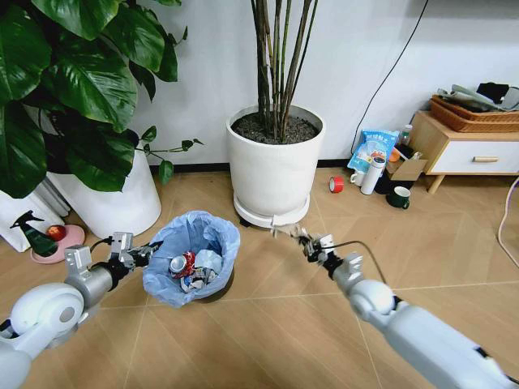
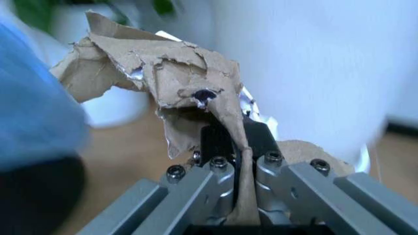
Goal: Pick up the trash bin and place the garbage on the floor into it.
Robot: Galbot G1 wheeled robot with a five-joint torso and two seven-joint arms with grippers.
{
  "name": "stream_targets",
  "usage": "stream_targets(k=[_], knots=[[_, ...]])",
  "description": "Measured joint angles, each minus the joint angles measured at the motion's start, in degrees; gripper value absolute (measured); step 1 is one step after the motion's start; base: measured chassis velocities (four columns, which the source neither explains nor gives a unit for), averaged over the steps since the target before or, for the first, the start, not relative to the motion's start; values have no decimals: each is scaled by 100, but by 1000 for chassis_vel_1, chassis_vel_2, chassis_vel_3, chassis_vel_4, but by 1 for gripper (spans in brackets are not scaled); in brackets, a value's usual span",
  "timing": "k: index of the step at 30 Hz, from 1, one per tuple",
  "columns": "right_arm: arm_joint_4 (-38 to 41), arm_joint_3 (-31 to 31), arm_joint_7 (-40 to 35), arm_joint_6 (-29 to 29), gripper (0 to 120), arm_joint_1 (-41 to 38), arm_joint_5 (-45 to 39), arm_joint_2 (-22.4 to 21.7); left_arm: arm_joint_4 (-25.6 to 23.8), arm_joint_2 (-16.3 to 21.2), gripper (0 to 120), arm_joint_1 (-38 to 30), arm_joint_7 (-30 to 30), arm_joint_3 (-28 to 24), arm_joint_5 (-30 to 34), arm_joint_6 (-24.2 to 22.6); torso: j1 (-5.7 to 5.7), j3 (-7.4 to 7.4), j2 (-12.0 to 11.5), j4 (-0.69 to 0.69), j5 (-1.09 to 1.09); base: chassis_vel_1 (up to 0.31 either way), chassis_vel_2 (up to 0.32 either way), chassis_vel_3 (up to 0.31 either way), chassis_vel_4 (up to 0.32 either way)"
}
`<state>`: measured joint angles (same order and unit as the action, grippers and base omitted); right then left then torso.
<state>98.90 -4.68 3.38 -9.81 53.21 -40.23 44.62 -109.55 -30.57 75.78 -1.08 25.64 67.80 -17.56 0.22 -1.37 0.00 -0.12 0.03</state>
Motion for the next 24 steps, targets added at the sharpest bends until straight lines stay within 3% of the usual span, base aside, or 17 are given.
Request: stream_targets(k=[8, 10, 13, 18, 24], knots=[[830, 103, 781, -318, 0, -345, -67, -518, 43, 65, 0, -94, 53, -116, -8, 12, 0, 0, 0, -2, 0, 0, 0, 0, 0], [949, -132, 1107, -427, 0, -919, -229, -631, 47, 75, 0, -125, 68, -142, -8, 17, 0, 0, 0, 0, 0, 0, 0, 0, 0], [979, -430, 1314, -466, 0, -1453, -542, -512, 49, 41, 0, -166, 93, -168, -23, 25, 0, -1, 0, 1, 2, 0, 0, 0, 0], [795, -728, 1574, -515, 0, -1799, -357, -336, 62, 26, 0, -245, 111, -220, -49, 37, 0, -1, 0, 1, 1, 0, 0, 0, 0], [328, -1138, 2154, -758, 0, -2350, 753, -180, 167, 36, 0, -553, 189, -461, -70, 75, 0, -1, 0, -1, 0, 0, 0, 0, 0]])
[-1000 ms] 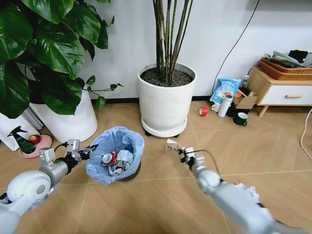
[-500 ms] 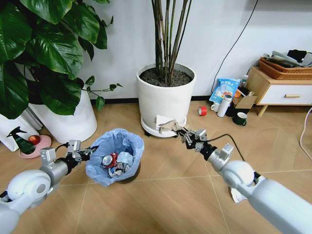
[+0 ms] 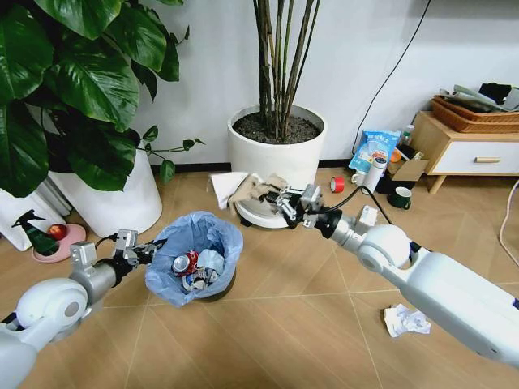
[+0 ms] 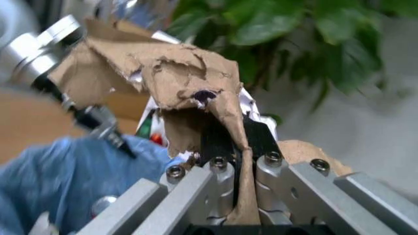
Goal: Pick up the trash bin and place the garbage on the floor into it.
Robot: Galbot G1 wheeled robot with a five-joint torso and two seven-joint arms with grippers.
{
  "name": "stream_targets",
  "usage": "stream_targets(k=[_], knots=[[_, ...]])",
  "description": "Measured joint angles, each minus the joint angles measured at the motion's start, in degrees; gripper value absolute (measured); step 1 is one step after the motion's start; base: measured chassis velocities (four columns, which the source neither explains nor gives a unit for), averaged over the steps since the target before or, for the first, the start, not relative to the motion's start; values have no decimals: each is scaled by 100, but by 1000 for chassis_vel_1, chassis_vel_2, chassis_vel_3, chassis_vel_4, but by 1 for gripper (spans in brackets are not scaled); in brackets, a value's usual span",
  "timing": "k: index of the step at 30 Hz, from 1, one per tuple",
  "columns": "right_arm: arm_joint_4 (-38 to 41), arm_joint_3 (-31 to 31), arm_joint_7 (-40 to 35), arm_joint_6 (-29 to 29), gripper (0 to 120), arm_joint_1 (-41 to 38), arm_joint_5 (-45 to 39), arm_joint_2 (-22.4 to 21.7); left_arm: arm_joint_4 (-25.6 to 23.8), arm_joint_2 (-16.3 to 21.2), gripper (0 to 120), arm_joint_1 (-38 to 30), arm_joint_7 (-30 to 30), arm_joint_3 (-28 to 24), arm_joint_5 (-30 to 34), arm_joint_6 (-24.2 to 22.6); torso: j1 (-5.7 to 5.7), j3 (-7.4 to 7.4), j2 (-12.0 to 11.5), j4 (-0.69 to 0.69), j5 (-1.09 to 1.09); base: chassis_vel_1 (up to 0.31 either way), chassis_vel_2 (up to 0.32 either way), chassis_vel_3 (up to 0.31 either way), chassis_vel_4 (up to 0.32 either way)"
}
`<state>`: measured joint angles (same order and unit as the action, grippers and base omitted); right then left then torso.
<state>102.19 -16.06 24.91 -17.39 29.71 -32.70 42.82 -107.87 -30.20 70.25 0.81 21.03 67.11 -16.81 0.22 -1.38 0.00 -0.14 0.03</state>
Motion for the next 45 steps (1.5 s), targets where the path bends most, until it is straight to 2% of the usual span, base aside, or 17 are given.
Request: stream_targets(k=[3, 10, 23, 39, 42, 43, 45], knots=[[-269, -242, 499, -310, 0, -439, 758, 193, 71, -89, 0, -272, 4, -259, -3, 4, 0, 0, 0, 1, 1, 0, 0, 0, 0], [-668, -488, 1166, -782, 0, -1169, 1804, 511, 139, -195, 0, -536, -2, -533, 24, 4, 0, 0, 0, 1, 2, 0, 0, 0, 0], [-1274, -238, 1760, -1691, 0, -1595, 3420, 1017, 121, -215, 0, -556, -27, -556, 78, -2, 0, 0, 0, 1, 1, 0, 0, 0, 0], [-1454, -330, 1844, -1901, 0, -1632, 3938, 1351, 154, -294, 0, -736, -37, -733, 130, -13, 0, 0, 0, 0, 1, 0, 0, 0, 0], [-1512, -354, 1864, -1934, 11, -1635, 4018, 1407, 128, -293, 0, -729, -37, -707, 164, -16, 0, 1, 0, 1, 1, 0, 0, 0, 0], [-1512, -354, 1864, -1934, 11, -1635, 4018, 1407, 128, -293, 0, -729, -37, -707, 164, -16, 0, 1, 0, 1, 1, 0, 0, 0, 0], [-1546, -378, 1895, -1948, 21, -1653, 4038, 1440, 101, -285, 0, -726, -37, -691, 186, -18, 0, 0, 0, 0, 1, 0, 0, 0, 0]])
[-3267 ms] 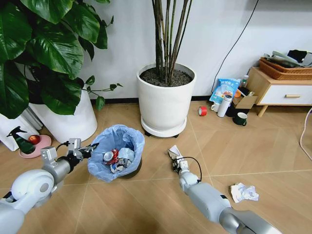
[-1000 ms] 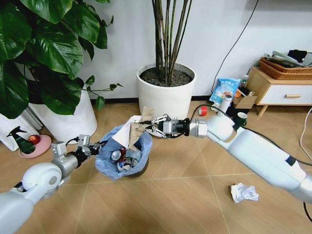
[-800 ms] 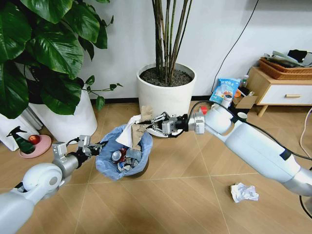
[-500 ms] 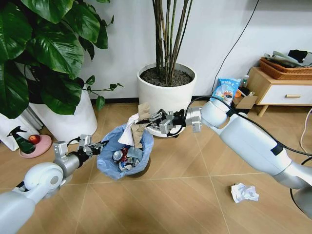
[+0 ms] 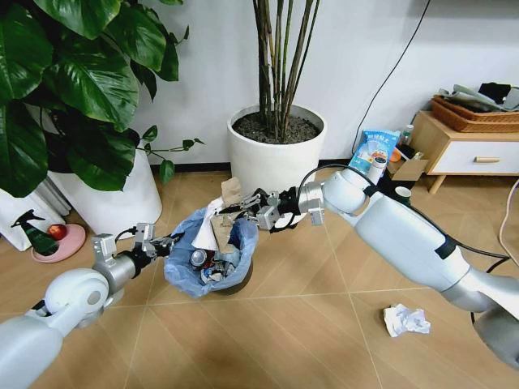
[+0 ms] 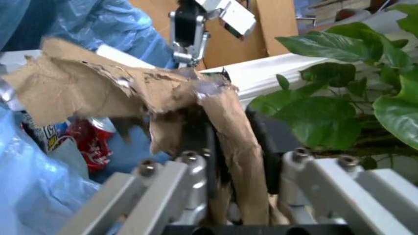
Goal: Pick up the trash bin and place the garbage on the floor into it.
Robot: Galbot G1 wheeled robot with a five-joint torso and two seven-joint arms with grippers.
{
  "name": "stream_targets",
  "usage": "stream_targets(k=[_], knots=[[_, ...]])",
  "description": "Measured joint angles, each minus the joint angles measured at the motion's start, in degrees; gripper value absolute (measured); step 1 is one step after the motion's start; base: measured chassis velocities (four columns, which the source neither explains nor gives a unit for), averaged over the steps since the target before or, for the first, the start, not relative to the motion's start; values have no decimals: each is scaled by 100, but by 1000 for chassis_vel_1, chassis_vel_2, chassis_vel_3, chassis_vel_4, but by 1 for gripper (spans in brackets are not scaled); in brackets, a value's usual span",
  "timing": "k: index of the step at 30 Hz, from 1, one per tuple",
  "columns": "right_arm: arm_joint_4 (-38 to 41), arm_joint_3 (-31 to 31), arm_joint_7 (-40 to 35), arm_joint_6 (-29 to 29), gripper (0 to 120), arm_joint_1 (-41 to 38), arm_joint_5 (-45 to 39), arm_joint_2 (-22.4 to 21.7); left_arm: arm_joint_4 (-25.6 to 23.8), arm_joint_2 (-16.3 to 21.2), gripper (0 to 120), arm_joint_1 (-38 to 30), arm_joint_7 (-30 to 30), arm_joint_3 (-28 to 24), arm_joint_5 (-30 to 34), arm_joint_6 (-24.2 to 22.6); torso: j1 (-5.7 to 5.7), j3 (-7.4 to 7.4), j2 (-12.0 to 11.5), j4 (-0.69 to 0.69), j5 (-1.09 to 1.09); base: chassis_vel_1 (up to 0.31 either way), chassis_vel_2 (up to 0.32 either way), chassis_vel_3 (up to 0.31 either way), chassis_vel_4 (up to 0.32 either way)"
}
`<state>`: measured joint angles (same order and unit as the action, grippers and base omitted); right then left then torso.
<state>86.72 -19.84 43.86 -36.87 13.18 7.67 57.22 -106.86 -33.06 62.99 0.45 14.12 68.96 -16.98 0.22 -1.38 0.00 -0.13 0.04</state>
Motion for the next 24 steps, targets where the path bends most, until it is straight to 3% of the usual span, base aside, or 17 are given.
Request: stream_targets(k=[13, 19, 24], knots=[[28, -155, 44, -40, 68, -146, -130, 9, 12, 4, 0, 11, 0, 88, 20, -6, 0, 0, 0, 1, 0, 0, 0, 0, 0], [408, -190, 93, 40, 92, -152, -584, -283, 92, 20, 0, 109, 6, 267, 21, -8, 0, 0, 0, 0, 0, 0, 0, 0, 0], [543, -157, 38, 104, 100, -83, -751, -413, 87, 23, 0, 131, 5, 300, 25, -8, -1, 0, 0, 0, 0, 0, 0, 0, 0]])
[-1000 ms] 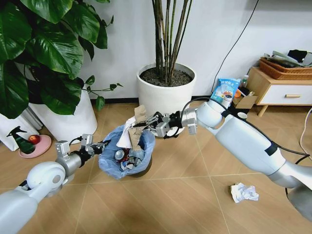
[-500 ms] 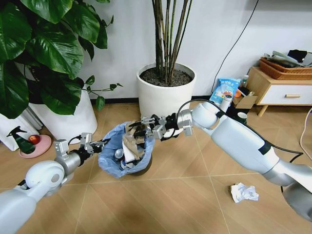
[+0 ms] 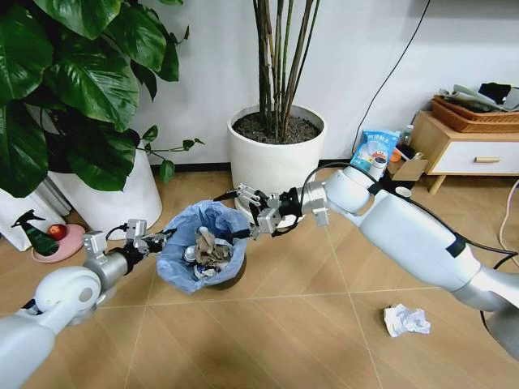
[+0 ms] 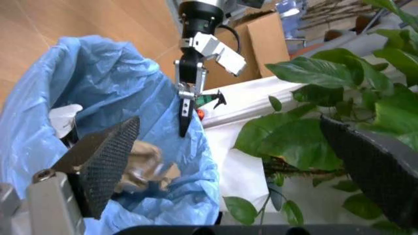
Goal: Pick up the trash bin and place the garbage on the floor into it.
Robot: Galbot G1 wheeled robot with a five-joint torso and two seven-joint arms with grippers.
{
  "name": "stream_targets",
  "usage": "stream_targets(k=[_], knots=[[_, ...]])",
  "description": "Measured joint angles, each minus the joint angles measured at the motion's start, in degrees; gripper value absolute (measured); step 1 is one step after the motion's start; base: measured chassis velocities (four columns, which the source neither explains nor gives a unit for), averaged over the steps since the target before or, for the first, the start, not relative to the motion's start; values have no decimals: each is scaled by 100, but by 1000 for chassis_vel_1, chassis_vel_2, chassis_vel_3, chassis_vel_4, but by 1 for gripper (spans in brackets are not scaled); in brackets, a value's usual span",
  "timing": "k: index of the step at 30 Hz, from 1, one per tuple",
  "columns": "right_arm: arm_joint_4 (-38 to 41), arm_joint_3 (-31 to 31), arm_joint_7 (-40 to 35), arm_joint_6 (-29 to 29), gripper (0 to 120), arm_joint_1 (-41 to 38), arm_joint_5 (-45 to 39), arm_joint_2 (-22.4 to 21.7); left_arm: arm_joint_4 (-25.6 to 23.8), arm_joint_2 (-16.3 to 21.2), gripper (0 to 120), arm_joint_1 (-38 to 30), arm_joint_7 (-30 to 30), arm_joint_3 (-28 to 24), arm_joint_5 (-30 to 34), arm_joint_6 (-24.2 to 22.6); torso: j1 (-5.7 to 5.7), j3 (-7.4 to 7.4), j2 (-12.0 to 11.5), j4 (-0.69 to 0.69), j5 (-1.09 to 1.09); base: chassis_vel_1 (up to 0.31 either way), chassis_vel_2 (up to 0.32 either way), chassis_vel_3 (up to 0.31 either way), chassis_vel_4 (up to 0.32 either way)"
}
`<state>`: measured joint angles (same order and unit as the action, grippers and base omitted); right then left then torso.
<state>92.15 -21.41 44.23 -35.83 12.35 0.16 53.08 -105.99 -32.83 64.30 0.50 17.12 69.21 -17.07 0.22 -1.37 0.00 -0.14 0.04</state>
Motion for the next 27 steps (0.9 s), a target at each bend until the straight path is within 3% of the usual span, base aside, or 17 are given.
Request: stream_targets(k=[7, 9, 11, 13, 14, 15, 17, 20, 22, 24, 27], knots=[[-142, 161, -461, 514, 100, 51, -588, -69, -96, -9, 0, 74, -132, 2, 112, -26, 0, 0, 0, 2, 0, 0, 0, 0, 0], [-171, 169, -1382, 1218, 100, 282, -1482, -261, -146, 35, 0, 187, -142, 43, 112, -35, 0, 0, 0, 3, 0, 0, 0, 0, 0], [-143, 169, -1718, 1435, 100, 388, -1808, -342, -168, 53, 0, 220, -142, 65, 106, -36, 0, 0, 0, 4, 0, 0, 0, 0, 0], [109, 247, -3313, 2376, 100, 1086, -3124, -727, -244, 96, 0, 279, -127, 140, 93, -37, 0, 0, 1, 1, -1, 0, 0, 0, 0], [207, 319, -3860, 2671, 100, 1350, -3576, -830, -261, 103, 0, 281, -122, 155, 93, -36, 0, 0, 0, -2, -5, 0, 0, 0, 0], [207, 319, -3860, 2671, 100, 1350, -3576, -830, -261, 103, 0, 281, -122, 155, 93, -36, 0, 0, 0, -2, -5, 0, 0, 0, 0], [422, 670, -5039, 3360, 100, 2036, -4578, -1012, -275, 103, 0, 279, -113, 166, 77, -36, 0, 1, 1, -4, -2, 0, 0, 0, 0], [495, 1019, -5613, 3701, 100, 2567, -4914, -1039, -292, 82, 0, 289, -111, 174, 63, -37, 0, 0, 1, -2, -3, 0, 0, 0, 0], [616, 1584, -6313, 4090, 100, 3428, -5175, -990, -314, 61, 0, 327, -100, 199, 27, -36, 0, 1, 1, 2, -2, 0, 0, 0, 0], [631, 1712, -6469, 4171, 100, 3625, -5232, -971, -313, 58, 0, 340, -97, 205, 14, -36, 0, 0, 1, 0, -2, 0, 0, 0, 0], [645, 2378, -7157, 4438, 100, 4453, -5496, -764, -347, 49, 0, 424, -80, 264, -16, -33, 0, 1, 1, 0, -1, 0, 0, 0, 0]])
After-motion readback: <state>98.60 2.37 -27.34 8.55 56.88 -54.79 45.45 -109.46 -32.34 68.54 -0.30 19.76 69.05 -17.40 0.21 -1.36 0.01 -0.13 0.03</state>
